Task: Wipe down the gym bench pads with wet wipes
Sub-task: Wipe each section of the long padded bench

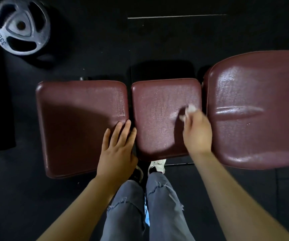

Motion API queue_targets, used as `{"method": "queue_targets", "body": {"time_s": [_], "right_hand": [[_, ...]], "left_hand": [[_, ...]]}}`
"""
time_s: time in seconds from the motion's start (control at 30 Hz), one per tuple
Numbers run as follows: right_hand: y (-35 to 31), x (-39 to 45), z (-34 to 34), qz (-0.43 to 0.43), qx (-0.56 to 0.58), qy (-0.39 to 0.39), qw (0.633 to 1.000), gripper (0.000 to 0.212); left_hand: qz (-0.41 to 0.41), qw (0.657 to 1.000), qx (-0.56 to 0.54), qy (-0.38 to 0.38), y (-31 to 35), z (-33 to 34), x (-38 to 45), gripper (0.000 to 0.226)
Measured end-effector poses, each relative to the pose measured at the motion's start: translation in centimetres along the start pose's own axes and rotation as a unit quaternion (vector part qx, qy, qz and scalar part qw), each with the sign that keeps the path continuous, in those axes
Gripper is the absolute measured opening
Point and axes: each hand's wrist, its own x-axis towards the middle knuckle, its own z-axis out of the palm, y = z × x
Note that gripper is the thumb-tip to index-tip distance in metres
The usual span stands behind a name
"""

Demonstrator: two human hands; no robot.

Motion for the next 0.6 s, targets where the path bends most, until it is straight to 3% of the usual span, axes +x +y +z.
{"method": "queue_targets", "body": {"time_s": [0.1,0.17,0.3,0.43,0.6], "right_hand": [[2.0,-7.3,-2.0,0.05,0.006,-0.039,0.998,0.003],[1.6,-7.5,-2.0,0.069,0.016,-0.033,0.997,0.003],[0.0,2.3,0.4,0.016,0.024,0.01,1.0,0.008],[-1.4,12.2,1.6,0.031,-0.019,0.03,0.999,0.015],[0.4,7.8,1.0,0.034,-0.033,0.035,0.998,0.017]], "left_hand": [[0.002,1.0,0.002,-0.003,-0.1,0.0,0.1,0.071],[0.007,1.0,-0.001,-0.002,-0.2,0.0,0.1,0.071],[0.007,1.0,0.008,0.003,-0.3,0.0,0.0,0.067],[0.012,1.0,0.009,0.0,-0.5,0.5,0.1,0.07],[0.007,1.0,0.001,0.006,0.0,0.0,-0.1,0.068]]}}
